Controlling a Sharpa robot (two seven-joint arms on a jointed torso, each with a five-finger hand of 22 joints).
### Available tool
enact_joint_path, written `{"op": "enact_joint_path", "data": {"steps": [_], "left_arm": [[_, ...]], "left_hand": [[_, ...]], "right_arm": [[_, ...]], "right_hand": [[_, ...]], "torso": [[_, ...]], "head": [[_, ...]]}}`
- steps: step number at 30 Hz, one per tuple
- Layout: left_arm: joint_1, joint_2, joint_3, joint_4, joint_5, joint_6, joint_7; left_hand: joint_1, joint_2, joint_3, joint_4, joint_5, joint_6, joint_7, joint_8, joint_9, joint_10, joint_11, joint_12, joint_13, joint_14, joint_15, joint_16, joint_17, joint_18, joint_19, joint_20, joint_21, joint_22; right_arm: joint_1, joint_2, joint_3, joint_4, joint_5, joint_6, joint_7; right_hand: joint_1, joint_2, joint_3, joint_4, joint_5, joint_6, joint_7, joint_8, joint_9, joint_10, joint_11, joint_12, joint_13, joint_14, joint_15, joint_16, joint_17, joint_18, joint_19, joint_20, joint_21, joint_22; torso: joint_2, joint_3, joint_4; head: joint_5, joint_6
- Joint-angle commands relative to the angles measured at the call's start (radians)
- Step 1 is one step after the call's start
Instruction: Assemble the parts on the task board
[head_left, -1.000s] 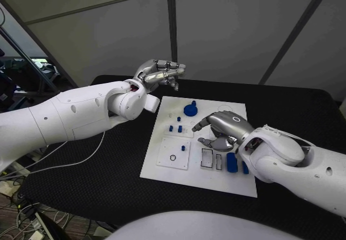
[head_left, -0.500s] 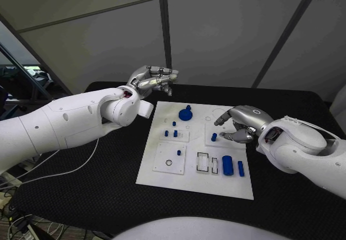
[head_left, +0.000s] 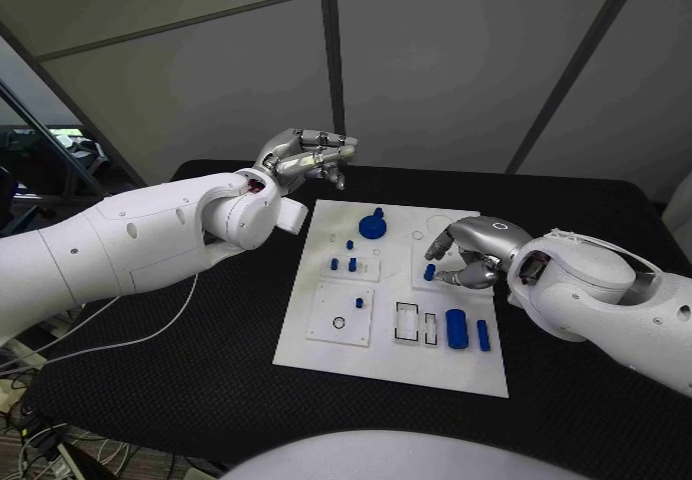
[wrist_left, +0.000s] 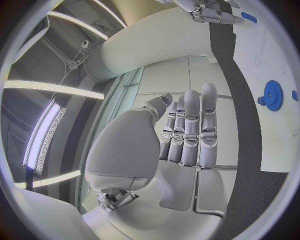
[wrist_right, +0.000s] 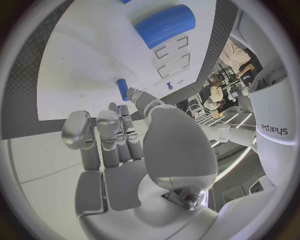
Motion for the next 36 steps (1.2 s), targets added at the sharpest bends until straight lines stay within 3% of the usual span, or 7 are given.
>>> {"op": "enact_joint_path", "data": {"steps": [1,12,15,22,28,36], "left_arm": [[0.002,0.001,0.000,0.000,0.002,0.014,0.004],[0.002,0.002,0.000,-0.001,0.002,0.013,0.004],[0.002,0.003,0.000,-0.002,0.002,0.013,0.004],[0.002,0.003,0.000,-0.003,0.002,0.014,0.003],[0.002,0.003,0.000,-0.003,0.002,0.014,0.002],[0.001,0.005,0.000,-0.005,0.002,0.014,0.001]], "left_hand": [[-0.001,0.004,-0.006,0.002,-0.004,-0.001,0.001,0.000,-0.001,-0.007,-0.003,0.005,0.001,-0.004,0.004,-0.005,-0.001,0.003,0.000,-0.002,-0.006,-0.001],[-0.001,0.004,-0.006,0.002,-0.004,-0.001,0.001,0.000,-0.001,-0.007,-0.003,0.005,0.001,-0.004,0.004,-0.005,-0.001,0.003,0.000,-0.002,-0.006,-0.001],[-0.001,0.004,-0.006,0.002,-0.004,-0.001,0.001,0.000,-0.001,-0.007,-0.003,0.005,0.001,-0.004,0.004,-0.005,-0.001,0.003,0.000,-0.002,-0.006,-0.001],[-0.001,0.004,-0.006,0.002,-0.004,-0.001,0.001,0.000,-0.001,-0.007,-0.003,0.005,0.001,-0.004,0.004,-0.005,-0.001,0.003,0.000,-0.002,-0.006,-0.001],[-0.001,0.004,-0.006,0.002,-0.004,-0.001,0.001,0.000,-0.001,-0.007,-0.003,0.005,0.001,-0.004,0.004,-0.005,-0.001,0.003,0.000,-0.002,-0.006,-0.001],[-0.001,0.006,-0.007,0.003,-0.004,-0.001,0.001,0.000,-0.002,-0.007,-0.003,0.006,0.001,-0.004,0.004,-0.005,-0.002,0.003,0.000,-0.002,-0.008,-0.002]], "right_arm": [[0.001,0.010,-0.002,-0.009,-0.008,0.046,-0.004],[-0.001,0.048,-0.008,-0.042,-0.009,0.073,-0.002],[-0.002,0.052,-0.008,-0.044,-0.010,0.077,-0.002],[-0.003,0.056,-0.009,-0.047,-0.019,0.077,-0.006],[-0.004,0.056,-0.009,-0.046,-0.045,0.038,-0.019],[-0.004,0.043,-0.008,-0.023,-0.063,-0.036,-0.014]], "right_hand": [[0.010,0.004,-0.004,0.000,0.000,0.010,-0.001,0.004,0.001,0.009,-0.001,0.008,0.001,-0.001,-0.004,-0.001,-0.001,0.011,0.005,-0.002,-0.001,0.003],[0.024,0.023,0.024,0.001,0.000,0.028,0.007,0.006,0.004,0.055,-0.012,0.033,-0.002,0.010,-0.013,0.026,0.029,0.004,0.030,-0.009,0.023,0.032],[0.027,0.030,0.039,0.002,0.000,0.047,0.015,0.012,0.008,0.086,-0.021,0.041,-0.002,0.019,-0.019,0.050,0.058,-0.003,0.051,-0.014,0.045,0.058],[0.042,0.052,0.065,-0.002,-0.008,0.118,0.016,0.040,0.023,0.164,-0.035,0.054,0.004,0.031,-0.031,0.093,0.107,-0.015,0.089,-0.026,0.088,0.111],[0.068,0.073,0.087,-0.019,-0.044,0.145,0.014,0.050,0.029,0.200,-0.042,0.049,0.006,0.032,-0.037,0.109,0.122,-0.021,0.104,-0.032,0.108,0.136],[0.091,0.085,0.113,-0.039,-0.044,0.156,0.014,0.054,0.033,0.222,-0.044,0.045,0.010,0.032,-0.039,0.117,0.129,-0.024,0.113,-0.036,0.121,0.152]], "torso": [[0.000,0.0005,-0.0010],[-0.001,0.0008,-0.0013],[-0.001,0.0009,-0.0013],[-0.001,0.0008,-0.0013],[-0.001,0.0013,-0.0013],[-0.002,0.0018,-0.0023]], "head": [[0.000,0.000],[0.003,-0.003],[0.004,-0.004],[0.005,-0.006],[0.005,-0.008],[0.005,-0.008]]}}
